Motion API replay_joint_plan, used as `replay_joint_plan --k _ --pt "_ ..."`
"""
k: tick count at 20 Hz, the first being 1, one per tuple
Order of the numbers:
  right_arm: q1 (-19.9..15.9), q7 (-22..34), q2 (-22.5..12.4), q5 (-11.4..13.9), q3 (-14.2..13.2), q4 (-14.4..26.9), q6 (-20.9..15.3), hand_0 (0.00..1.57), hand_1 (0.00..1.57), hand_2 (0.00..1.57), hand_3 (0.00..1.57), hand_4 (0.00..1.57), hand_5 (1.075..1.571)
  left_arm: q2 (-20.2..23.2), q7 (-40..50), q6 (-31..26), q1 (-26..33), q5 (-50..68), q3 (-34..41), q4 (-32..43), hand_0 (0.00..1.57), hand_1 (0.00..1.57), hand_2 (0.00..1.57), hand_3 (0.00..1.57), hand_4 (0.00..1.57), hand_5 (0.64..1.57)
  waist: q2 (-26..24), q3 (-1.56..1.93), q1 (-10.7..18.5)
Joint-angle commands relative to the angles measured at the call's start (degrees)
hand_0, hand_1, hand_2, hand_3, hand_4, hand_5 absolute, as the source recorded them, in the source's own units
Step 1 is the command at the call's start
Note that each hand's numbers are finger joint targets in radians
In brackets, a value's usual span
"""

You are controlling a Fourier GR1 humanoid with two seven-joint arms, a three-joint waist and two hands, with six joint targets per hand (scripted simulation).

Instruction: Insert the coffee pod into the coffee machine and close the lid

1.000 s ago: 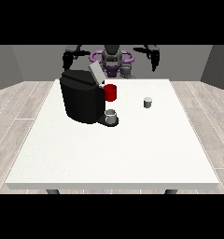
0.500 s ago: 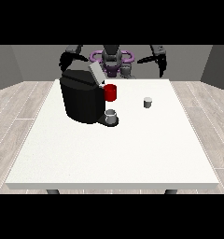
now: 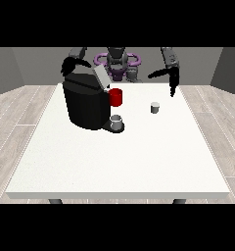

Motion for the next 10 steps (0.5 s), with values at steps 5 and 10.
replay_joint_plan --k 5,10 --pt "-2.3 0.3 0.0 0.9 1.5 -0.5 -0.1 0.0 0.0 0.0 0.0 0.34 1.571 4.4 -3.6 0.4 -7.0 -3.7 2.2 14.0 0.0 0.0 0.0 0.0 0.0 1.571 4.8 -0.03 -2.3" --pt "-5.9 -0.1 -1.9 -0.9 -3.4 7.9 -0.1 0.0 0.0 0.0 0.0 0.37 1.571 0.1 -0.4 2.0 -7.4 -7.6 -3.0 13.7 0.0 0.0 0.0 0.0 0.0 1.571 4.0 0.02 1.5"
